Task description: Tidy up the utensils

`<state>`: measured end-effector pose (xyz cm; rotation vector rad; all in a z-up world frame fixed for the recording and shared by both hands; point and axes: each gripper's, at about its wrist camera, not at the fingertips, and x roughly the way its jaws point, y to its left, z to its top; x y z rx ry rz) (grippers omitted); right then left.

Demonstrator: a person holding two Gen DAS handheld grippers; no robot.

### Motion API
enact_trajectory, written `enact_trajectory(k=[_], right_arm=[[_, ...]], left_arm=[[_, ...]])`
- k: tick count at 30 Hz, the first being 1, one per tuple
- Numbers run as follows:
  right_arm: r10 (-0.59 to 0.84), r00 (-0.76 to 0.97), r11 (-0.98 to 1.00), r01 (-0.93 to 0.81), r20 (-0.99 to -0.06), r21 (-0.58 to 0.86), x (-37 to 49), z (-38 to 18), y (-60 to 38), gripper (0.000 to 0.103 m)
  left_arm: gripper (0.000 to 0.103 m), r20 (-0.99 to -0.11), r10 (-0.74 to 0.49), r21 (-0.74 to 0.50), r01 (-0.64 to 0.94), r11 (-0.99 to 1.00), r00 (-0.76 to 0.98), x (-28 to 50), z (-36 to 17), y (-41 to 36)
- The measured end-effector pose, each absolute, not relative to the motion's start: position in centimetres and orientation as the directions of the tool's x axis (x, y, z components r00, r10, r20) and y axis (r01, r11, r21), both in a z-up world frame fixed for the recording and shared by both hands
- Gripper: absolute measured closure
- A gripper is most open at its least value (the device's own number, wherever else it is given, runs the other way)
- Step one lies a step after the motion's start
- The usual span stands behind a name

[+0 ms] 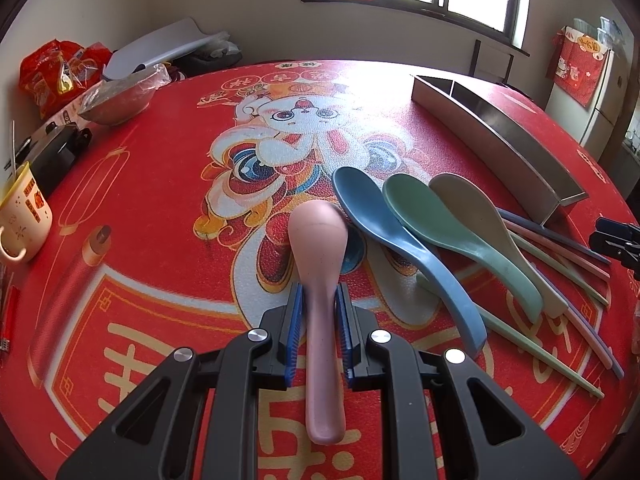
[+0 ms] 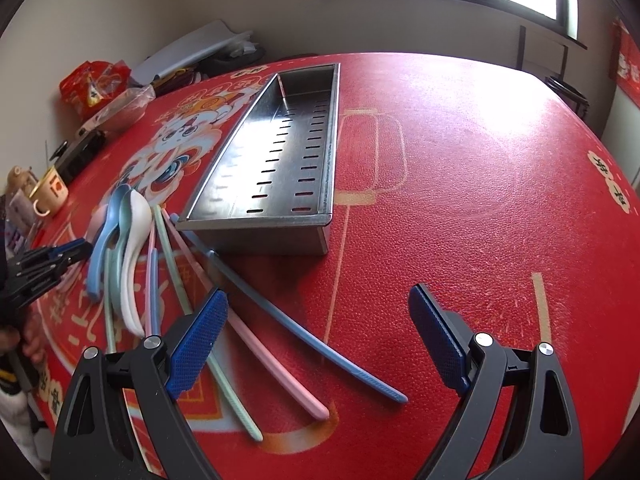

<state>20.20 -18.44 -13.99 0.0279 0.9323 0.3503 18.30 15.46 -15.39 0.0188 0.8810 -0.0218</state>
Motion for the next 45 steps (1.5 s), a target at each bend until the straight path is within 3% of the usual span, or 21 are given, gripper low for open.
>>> enact_trajectory(k=[8, 10, 13, 16, 18, 21, 32, 36, 45], right_arm=[[0.31, 0.529, 0.922, -0.37, -0.79, 0.114, 19.9, -13.7, -16.2, 0.015], [0.318, 0.519, 0.913, -0.393, -0.794, 0.108, 19.7, -13.6, -15.7, 0.029], [0.338, 0.499, 0.896, -0.43, -0.798, 0.11, 19.4, -13.5, -15.0, 0.036], [0.362, 0.473, 0.873, -0.474, -0.803, 0.114, 19.0, -13.5, -14.0, 0.051], [0.38, 0.453, 0.855, -0.504, -0.807, 0.12, 18.7, -13.6, -13.1, 0.067], [0.394, 0.432, 0.836, -0.535, -0.811, 0.122, 18.5, -13.8, -11.8, 0.077], [0.411, 0.43, 0.798, -0.596, -0.804, 0.088, 18.4, -13.0, -9.3, 0.08], [0.396, 0.412, 0.79, -0.609, -0.82, 0.075, 18.5, -13.6, -8.6, 0.089], [0.403, 0.394, 0.793, -0.601, -0.826, 0.1, 20.4, -14.4, -7.6, 0.092]], left_arm=[[0.086, -0.771, -0.019, -0.002, 0.028, 1.0, 0.637, 18.3, -15.4, 15.6], [0.086, -0.77, -0.016, 0.002, 0.028, 1.0, 0.638, 18.3, -15.4, 15.6], [0.086, -0.77, -0.015, 0.003, 0.028, 1.0, 0.638, 18.3, -15.4, 15.6], [0.086, -0.77, -0.016, 0.003, 0.028, 1.0, 0.638, 18.3, -15.4, 15.6], [0.086, -0.77, -0.015, 0.003, 0.028, 1.0, 0.638, 18.3, -15.4, 15.6], [0.086, -0.77, -0.016, 0.003, 0.029, 1.0, 0.638, 18.4, -15.4, 15.6], [0.086, -0.769, -0.027, -0.009, 0.031, 0.999, 0.639, 18.3, -15.4, 15.6], [0.086, -0.769, -0.026, -0.008, 0.031, 0.999, 0.639, 18.3, -15.4, 15.6], [0.086, -0.769, -0.025, -0.006, 0.032, 0.999, 0.639, 18.3, -15.4, 15.6]])
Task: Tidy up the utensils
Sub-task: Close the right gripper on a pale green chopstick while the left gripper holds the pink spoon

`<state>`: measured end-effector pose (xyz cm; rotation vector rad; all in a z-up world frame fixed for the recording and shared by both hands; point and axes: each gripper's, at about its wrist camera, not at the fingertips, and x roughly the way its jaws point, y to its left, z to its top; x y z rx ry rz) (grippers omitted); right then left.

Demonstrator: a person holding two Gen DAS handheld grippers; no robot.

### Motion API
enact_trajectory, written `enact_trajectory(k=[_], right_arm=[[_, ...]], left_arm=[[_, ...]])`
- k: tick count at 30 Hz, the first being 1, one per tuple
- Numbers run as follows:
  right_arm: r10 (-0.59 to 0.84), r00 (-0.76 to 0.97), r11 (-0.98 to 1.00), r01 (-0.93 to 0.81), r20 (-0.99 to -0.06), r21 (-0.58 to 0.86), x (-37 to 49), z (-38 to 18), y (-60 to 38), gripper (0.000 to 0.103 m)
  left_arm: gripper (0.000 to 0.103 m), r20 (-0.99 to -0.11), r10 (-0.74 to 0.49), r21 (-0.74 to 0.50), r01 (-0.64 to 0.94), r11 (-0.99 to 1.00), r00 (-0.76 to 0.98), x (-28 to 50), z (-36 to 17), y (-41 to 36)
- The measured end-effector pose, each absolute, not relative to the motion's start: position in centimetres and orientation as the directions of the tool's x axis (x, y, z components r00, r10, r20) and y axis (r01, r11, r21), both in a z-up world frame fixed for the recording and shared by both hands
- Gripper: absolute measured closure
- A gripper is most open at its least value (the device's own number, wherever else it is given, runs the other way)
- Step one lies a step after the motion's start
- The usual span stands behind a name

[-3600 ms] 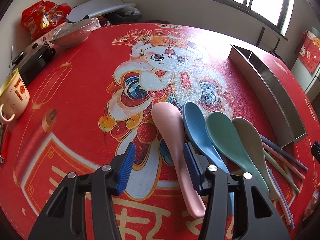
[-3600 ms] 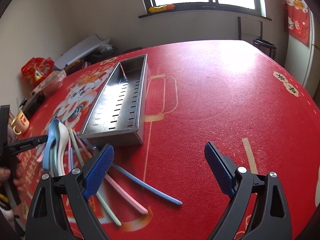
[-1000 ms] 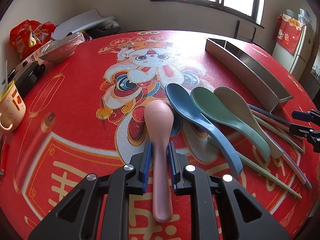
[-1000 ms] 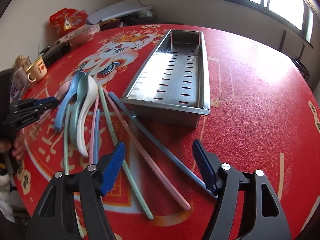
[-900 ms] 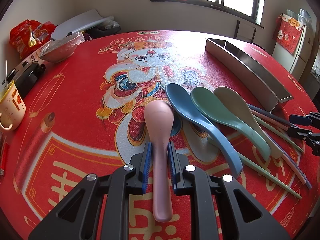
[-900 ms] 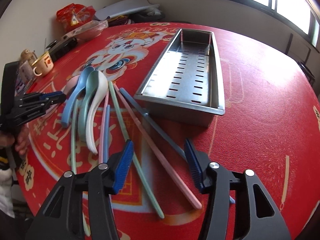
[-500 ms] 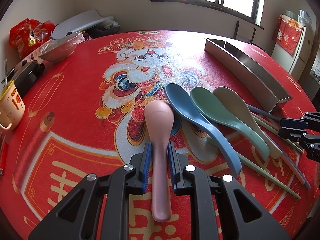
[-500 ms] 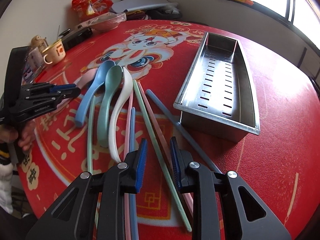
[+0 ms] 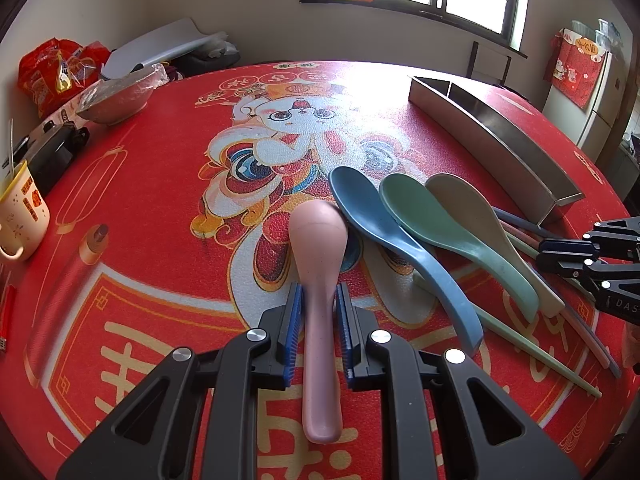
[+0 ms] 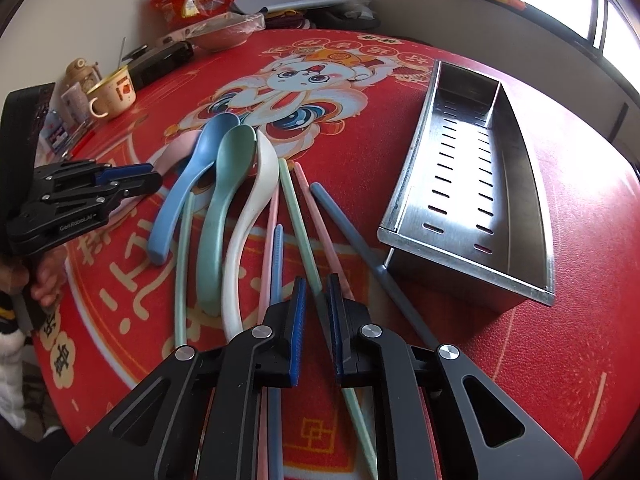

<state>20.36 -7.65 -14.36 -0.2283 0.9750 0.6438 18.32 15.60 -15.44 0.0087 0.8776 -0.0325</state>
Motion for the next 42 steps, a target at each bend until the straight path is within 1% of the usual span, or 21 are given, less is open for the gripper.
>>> enact_trajectory(k=[4, 6, 13, 21, 25, 31, 38, 42], right_arm=[[0.405, 0.398, 0.794, -0.6, -0.823, 0.101, 20.7, -14.5, -7.0, 0.092], [0.397, 0.403, 0.792, -0.605, -0.825, 0.086, 20.5, -14.5, -6.9, 0.094], [0.374, 0.401, 0.793, -0.605, -0.837, 0.065, 19.7, -14.4, -7.7, 0.094], [0.391, 0.412, 0.792, -0.606, -0.823, 0.073, 19.6, -14.5, -8.1, 0.094], [0.4, 0.418, 0.797, -0.598, -0.816, 0.084, 19.7, -14.5, -8.0, 0.094], [0.425, 0.428, 0.792, -0.603, -0.798, 0.098, 19.6, -14.7, -8.4, 0.094], [0.442, 0.421, 0.788, -0.604, -0.792, 0.119, 19.7, -14.8, -8.7, 0.094], [0.448, 0.42, 0.787, -0.604, -0.789, 0.125, 19.7, -14.8, -8.8, 0.094]], left_arm=[[0.086, -0.769, -0.024, -0.004, 0.032, 0.999, 0.639, 18.3, -15.4, 15.6], [0.086, -0.769, -0.025, -0.005, 0.032, 0.999, 0.639, 18.3, -15.4, 15.6], [0.086, -0.769, -0.034, -0.015, 0.034, 0.999, 0.639, 18.3, -15.5, 15.7], [0.081, -0.769, -0.049, -0.026, 0.046, 0.999, 0.638, 18.3, -15.6, 15.7], [0.08, -0.766, -0.077, -0.062, 0.045, 0.997, 0.638, 18.3, -15.5, 16.2], [0.081, -0.769, -0.161, -0.17, 0.044, 0.984, 0.619, 19.3, -15.4, 17.7], [0.082, -0.802, -0.129, -0.128, 0.043, 0.991, 0.583, 20.9, -15.1, 17.2], [0.089, -0.801, -0.13, -0.105, 0.076, 0.992, 0.585, 20.3, -14.8, 16.2]])
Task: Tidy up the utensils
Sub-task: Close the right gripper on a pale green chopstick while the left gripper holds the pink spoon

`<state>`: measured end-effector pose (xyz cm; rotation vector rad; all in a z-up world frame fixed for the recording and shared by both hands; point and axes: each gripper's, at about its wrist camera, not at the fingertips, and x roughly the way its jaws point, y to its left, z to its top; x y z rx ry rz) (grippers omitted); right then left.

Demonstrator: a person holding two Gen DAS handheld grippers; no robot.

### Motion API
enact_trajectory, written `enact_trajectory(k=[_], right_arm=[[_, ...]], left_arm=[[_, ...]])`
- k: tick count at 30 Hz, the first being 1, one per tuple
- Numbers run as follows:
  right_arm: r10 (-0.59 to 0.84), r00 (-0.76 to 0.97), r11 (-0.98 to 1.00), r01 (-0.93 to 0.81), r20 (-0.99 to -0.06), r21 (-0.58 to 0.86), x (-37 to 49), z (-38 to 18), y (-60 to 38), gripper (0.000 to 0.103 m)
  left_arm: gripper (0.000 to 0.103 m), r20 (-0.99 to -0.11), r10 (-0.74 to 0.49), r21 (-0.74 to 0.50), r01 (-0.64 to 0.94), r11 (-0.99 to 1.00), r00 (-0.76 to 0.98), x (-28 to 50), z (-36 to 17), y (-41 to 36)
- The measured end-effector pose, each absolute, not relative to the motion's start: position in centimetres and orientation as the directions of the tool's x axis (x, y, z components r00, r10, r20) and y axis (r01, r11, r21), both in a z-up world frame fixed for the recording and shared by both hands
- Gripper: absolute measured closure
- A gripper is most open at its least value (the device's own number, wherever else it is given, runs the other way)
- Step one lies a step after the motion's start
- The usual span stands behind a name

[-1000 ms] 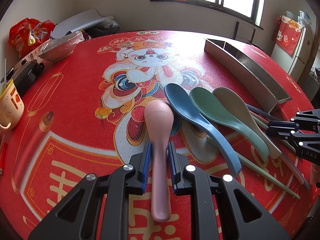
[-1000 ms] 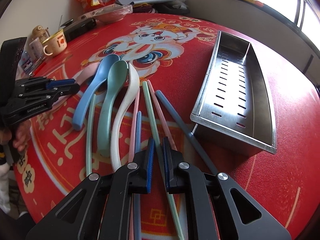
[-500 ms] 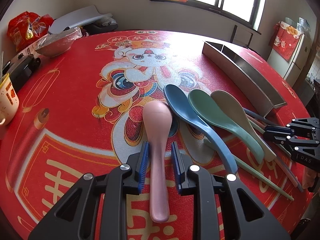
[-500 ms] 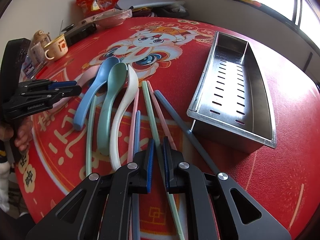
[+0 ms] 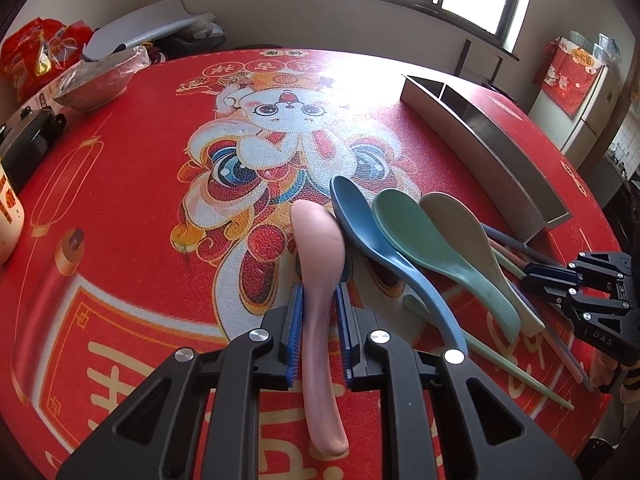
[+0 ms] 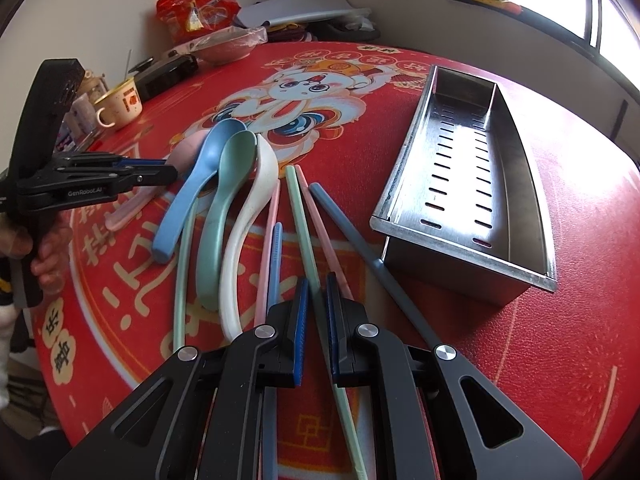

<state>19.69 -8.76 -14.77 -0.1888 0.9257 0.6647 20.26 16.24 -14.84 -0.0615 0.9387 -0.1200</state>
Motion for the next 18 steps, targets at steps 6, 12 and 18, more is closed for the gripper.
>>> enact_trajectory(k=[6, 12, 18], right_arm=[[0.458, 0.414, 0.784, -0.606, -0.787, 0.137, 19.8, -14.8, -8.9, 0.094], [0.463, 0.412, 0.783, -0.605, -0.785, 0.145, 19.9, -14.8, -9.0, 0.094], [0.465, 0.411, 0.783, -0.604, -0.784, 0.148, 19.9, -14.9, -9.0, 0.094]], left_arm=[[0.09, -0.799, -0.141, -0.09, 0.115, 0.989, 0.584, 19.2, -14.7, 15.0], [0.09, -0.806, -0.152, -0.051, 0.189, 0.981, 0.572, 18.0, -15.0, 13.1], [0.091, -0.805, -0.096, 0.018, 0.185, 0.983, 0.586, 17.6, -15.3, 12.6]])
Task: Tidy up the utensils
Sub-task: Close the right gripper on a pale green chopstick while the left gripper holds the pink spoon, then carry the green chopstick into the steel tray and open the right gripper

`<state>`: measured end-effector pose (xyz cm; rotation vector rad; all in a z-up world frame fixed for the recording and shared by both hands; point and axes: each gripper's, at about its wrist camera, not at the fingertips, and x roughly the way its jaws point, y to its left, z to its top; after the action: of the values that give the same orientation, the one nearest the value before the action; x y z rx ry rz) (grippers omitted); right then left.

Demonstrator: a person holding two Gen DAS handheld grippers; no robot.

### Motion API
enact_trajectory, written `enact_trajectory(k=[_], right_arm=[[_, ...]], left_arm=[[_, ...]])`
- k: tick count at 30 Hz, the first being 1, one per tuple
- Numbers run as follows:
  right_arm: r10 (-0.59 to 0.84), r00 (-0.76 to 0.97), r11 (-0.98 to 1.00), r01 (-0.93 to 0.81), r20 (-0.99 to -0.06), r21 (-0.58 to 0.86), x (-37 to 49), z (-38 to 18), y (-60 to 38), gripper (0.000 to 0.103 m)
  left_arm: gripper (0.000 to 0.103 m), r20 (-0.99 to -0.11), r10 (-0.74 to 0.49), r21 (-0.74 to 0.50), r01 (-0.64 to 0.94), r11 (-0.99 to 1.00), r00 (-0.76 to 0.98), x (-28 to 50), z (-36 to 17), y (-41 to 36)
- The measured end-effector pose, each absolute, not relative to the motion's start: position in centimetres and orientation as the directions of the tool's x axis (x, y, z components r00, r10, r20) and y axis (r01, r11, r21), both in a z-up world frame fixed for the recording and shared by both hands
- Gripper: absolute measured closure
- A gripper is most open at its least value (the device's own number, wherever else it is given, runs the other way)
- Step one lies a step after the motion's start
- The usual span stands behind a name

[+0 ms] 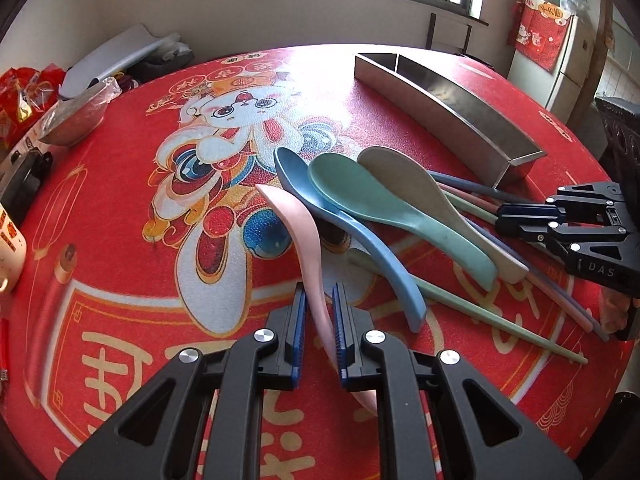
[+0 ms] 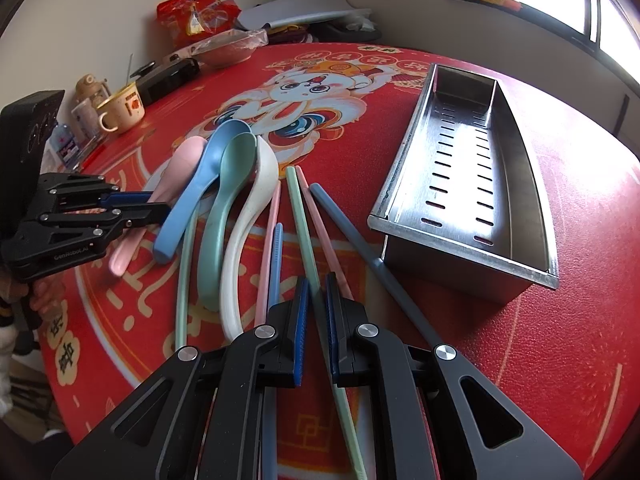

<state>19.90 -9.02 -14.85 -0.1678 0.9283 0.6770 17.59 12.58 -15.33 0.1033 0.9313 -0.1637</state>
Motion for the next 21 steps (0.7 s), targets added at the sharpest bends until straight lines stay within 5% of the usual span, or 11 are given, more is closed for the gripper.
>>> enact_trajectory(k=[21], right_arm=[[0.432, 0.425, 0.783, -0.614, -0.795, 0.097, 19.6, -14.6, -8.0, 0.096]], left_arm=[[0.096, -0.748, -0.059, -0.029, 0.055, 0.998, 0.661, 17.1, -15.1, 15.7]])
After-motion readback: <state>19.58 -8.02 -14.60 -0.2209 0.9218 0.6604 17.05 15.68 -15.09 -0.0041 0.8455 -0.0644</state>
